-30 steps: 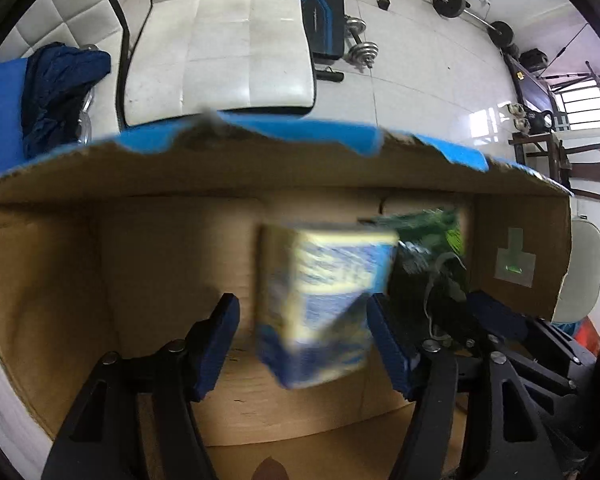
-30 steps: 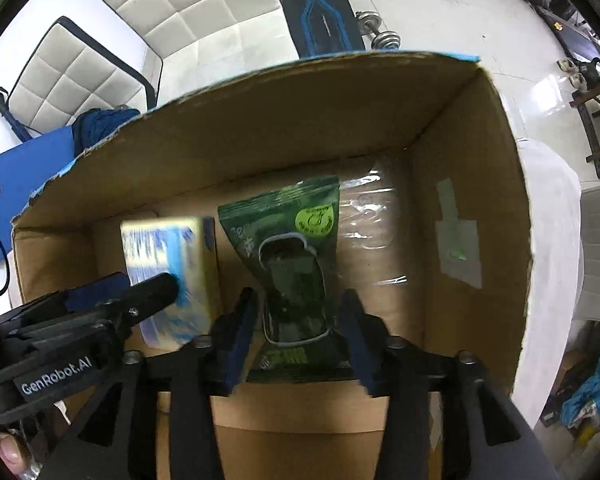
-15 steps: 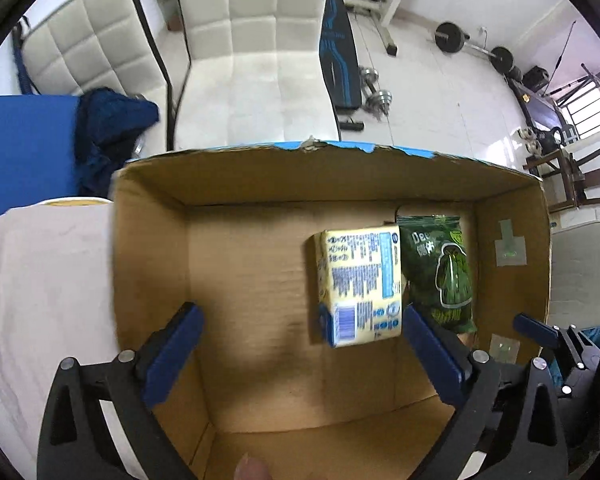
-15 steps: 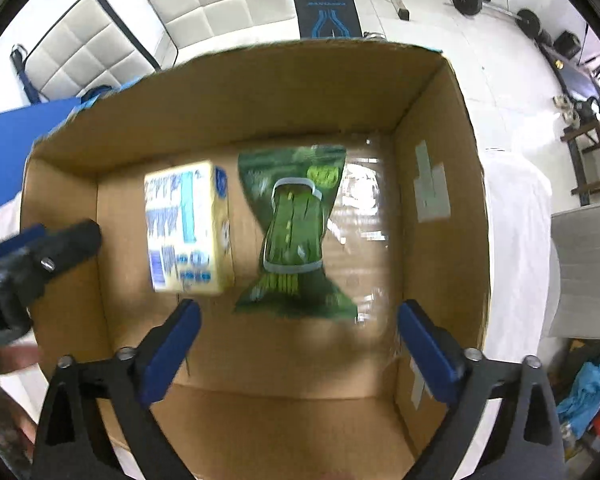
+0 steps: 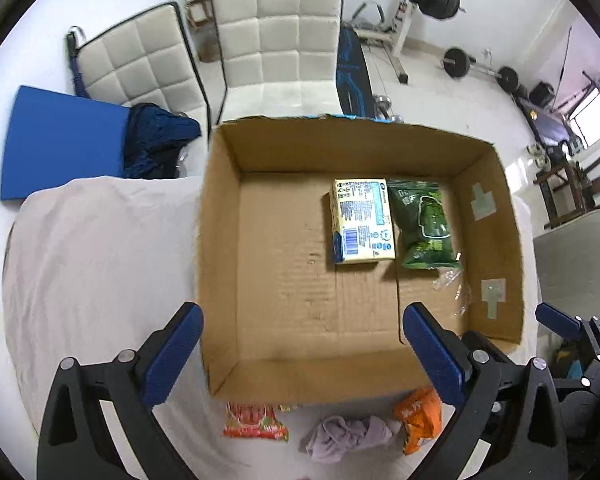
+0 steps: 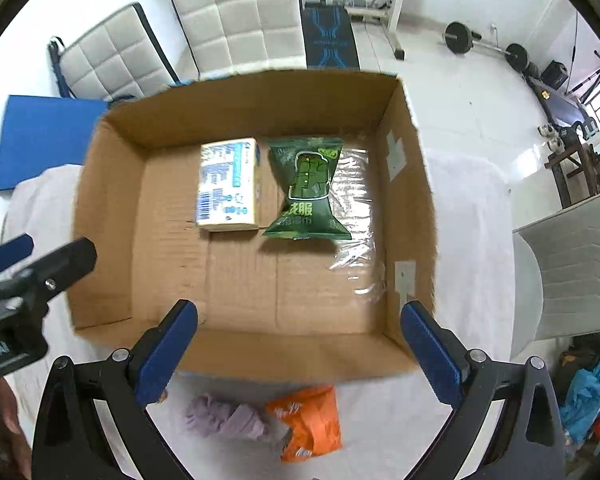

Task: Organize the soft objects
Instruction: 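Grasp the red-orange snack bag with left tool while right tool grasps orange bag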

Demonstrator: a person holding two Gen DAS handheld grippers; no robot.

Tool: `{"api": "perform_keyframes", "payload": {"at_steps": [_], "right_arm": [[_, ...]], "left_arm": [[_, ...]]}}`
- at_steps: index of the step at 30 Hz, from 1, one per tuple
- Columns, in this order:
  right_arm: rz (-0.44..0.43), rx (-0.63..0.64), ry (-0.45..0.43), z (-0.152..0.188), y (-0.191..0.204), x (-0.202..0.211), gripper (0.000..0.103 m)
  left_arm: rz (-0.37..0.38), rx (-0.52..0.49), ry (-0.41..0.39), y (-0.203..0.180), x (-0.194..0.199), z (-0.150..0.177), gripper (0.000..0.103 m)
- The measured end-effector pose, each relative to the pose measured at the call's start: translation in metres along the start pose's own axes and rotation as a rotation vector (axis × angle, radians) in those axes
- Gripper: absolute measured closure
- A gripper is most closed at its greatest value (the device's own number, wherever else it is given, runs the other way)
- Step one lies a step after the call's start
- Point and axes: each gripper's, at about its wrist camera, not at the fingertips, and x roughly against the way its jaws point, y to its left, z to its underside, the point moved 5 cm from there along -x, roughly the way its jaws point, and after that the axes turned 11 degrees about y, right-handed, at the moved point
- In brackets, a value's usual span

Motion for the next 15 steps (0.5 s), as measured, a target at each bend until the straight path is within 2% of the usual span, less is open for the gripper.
{"api": "perform_keyframes", "payload": {"at_steps": [7,12,15], "right_arm": [[-0.015,0.034,-0.078,0.040,0.005,0.046,0.000],[-0.027,0.043,-0.108,0.065,0.006,0.064,0.000],[-0.065,0.040,-0.097,0.079,0.005,0.069,0.000]], "left_arm": [[-0.001,0.012,-0.092,-0.005,0.043,0.039,0.001],[-0.003,0.010,-0.119,-0.010,0.063,0.062,0.001],[-0.007,0.006,-0.123,-0.013,0.070,0.075,0.001]]}}
